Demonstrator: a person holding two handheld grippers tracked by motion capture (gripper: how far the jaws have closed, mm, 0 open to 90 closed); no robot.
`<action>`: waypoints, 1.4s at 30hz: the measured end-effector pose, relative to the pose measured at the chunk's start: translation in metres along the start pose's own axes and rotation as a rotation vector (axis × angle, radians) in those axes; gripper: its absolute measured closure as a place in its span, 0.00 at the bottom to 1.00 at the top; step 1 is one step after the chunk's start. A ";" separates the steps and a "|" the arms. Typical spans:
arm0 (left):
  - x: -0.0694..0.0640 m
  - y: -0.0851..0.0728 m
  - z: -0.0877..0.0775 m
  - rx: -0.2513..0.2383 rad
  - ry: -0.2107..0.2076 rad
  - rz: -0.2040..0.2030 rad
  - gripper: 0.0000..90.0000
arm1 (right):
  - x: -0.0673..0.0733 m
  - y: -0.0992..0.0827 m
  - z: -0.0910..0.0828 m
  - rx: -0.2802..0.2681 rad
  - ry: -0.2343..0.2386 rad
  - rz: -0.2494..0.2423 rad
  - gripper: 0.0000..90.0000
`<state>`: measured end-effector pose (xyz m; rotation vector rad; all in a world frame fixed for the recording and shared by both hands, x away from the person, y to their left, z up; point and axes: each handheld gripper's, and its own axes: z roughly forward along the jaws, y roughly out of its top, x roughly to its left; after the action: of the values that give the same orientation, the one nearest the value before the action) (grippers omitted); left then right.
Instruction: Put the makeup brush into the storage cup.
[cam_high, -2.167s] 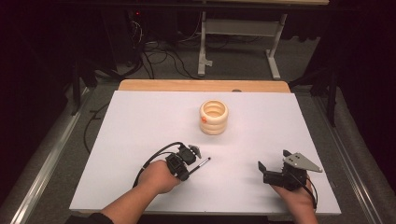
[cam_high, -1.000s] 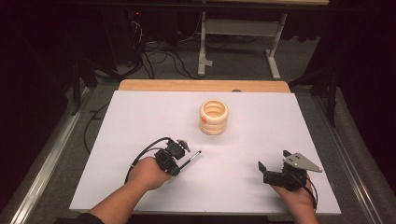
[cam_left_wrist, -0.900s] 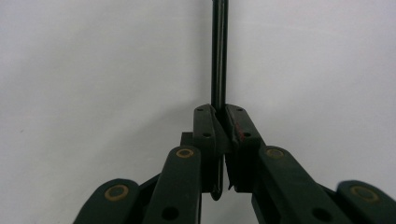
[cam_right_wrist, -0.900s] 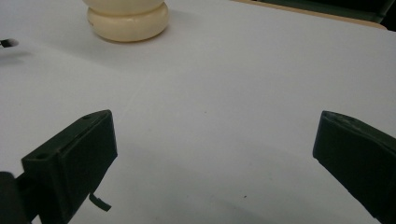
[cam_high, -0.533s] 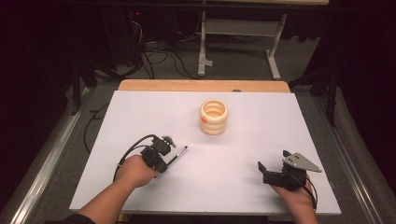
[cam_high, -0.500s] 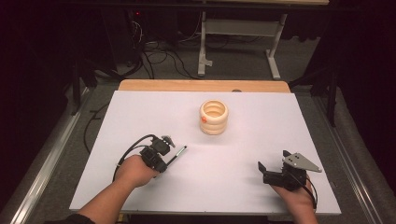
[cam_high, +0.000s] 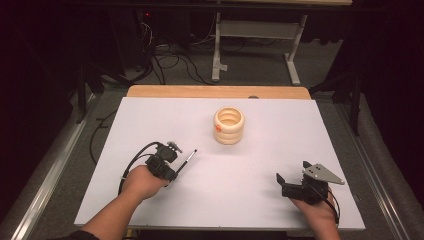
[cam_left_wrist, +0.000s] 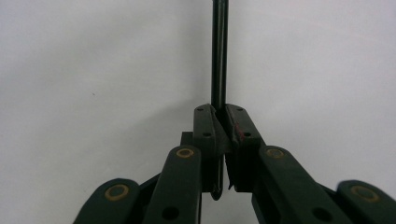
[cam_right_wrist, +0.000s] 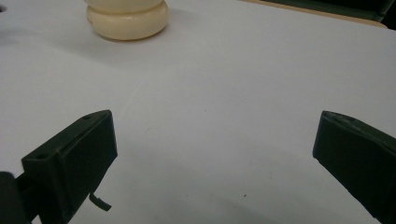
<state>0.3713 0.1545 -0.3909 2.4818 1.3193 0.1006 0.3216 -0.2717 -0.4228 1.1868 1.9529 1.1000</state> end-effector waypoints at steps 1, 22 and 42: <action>0.001 -0.001 -0.001 -0.023 0.000 0.001 0.93 | 0.000 0.000 0.000 -0.001 0.000 -0.001 0.01; 0.008 -0.024 -0.001 -0.299 -0.030 -0.066 0.93 | 0.001 0.000 0.001 -0.002 0.002 -0.013 0.01; 0.013 -0.041 0.004 -0.505 -0.057 -0.129 0.93 | 0.001 0.000 0.001 0.001 0.003 -0.015 0.01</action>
<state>0.3467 0.1854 -0.4091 1.9593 1.2424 0.2916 0.3222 -0.2701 -0.4237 1.1700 1.9615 1.0941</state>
